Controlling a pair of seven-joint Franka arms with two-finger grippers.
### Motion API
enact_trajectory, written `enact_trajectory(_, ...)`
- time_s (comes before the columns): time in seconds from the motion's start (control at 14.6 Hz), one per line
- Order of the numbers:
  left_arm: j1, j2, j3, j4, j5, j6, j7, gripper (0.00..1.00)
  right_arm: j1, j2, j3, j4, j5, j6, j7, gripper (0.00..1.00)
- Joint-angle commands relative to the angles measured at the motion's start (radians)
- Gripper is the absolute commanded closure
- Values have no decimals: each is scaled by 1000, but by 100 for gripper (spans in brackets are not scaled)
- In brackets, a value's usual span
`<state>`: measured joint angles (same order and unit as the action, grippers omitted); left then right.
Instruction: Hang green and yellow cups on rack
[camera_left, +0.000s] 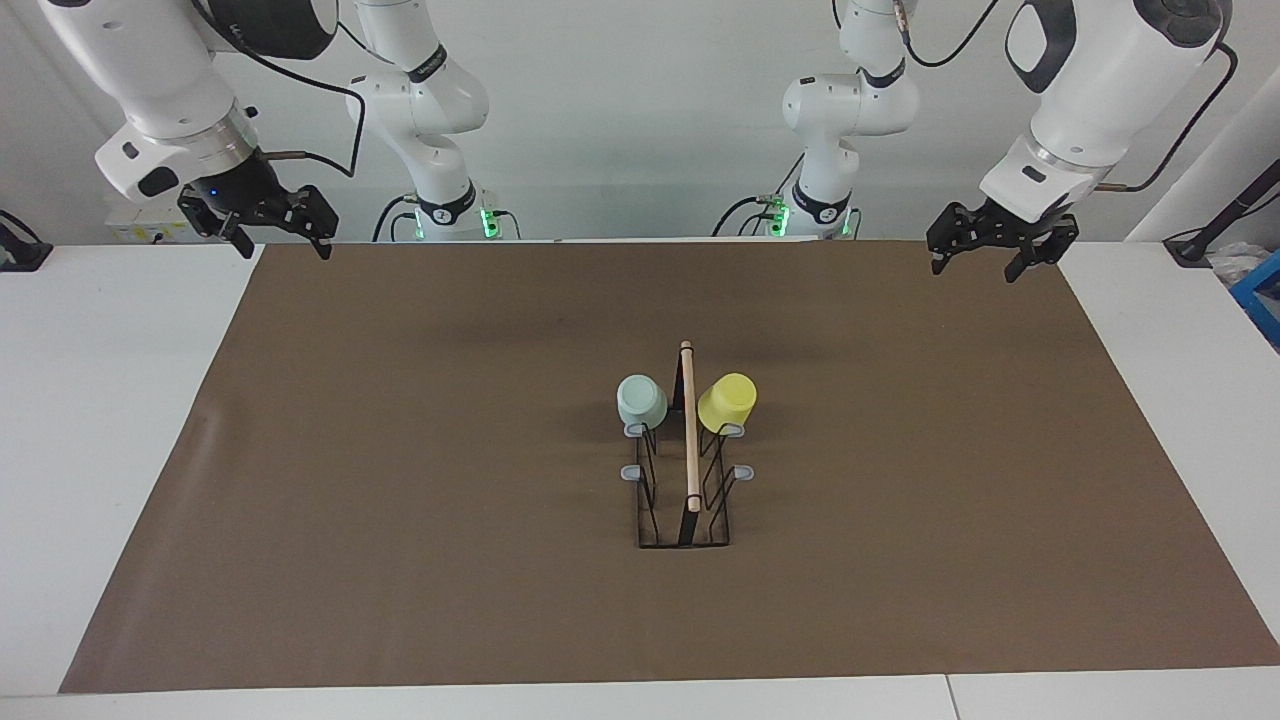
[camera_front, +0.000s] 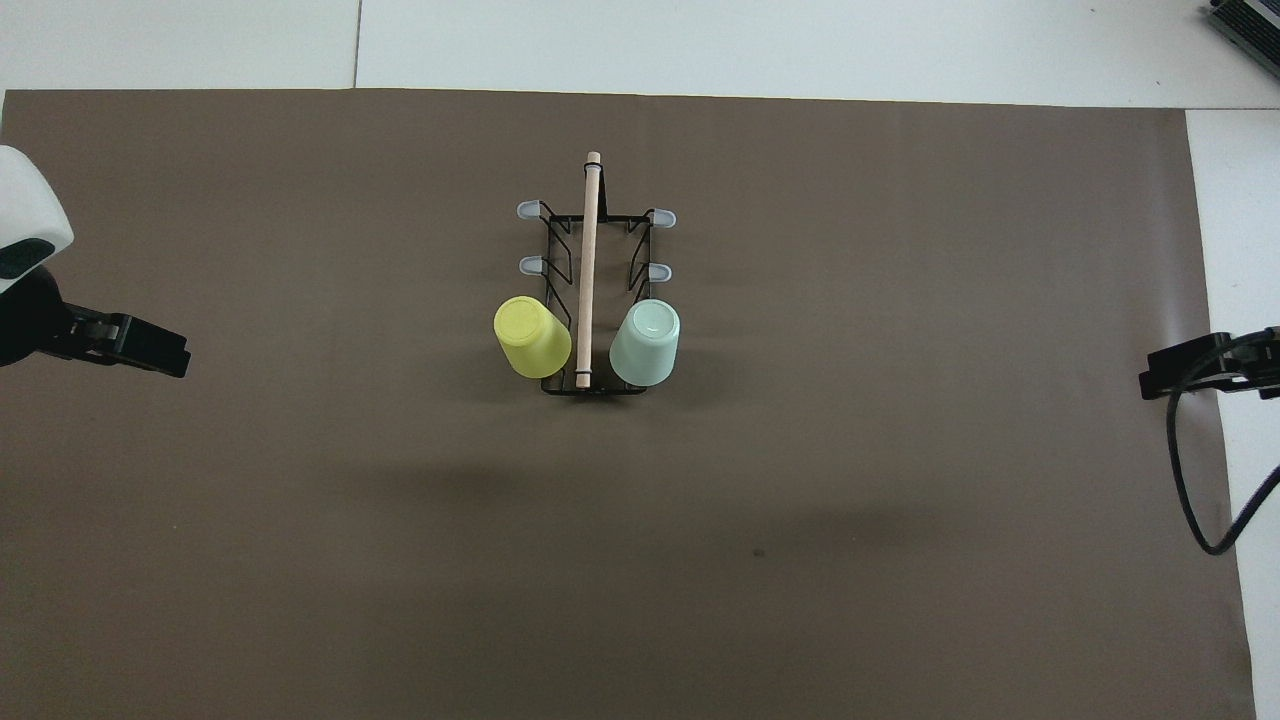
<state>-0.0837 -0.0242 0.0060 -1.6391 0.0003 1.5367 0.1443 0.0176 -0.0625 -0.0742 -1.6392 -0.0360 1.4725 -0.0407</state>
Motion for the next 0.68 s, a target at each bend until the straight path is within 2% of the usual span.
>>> enact_trajectory(0.0,38,-39,-27,-44,-9,-6,-12,0,4,-2,7,15,-16,-15,13,0)
enact_trajectory(0.21,38,-39,-32,-45,-9,-4,-29,0,4,-6,45,4,-15,-3,65,0)
enact_trajectory(0.62,36,-40,-32,-48,-9,11,-28,0,4,-10,45,-1,-16,-3,64,0)
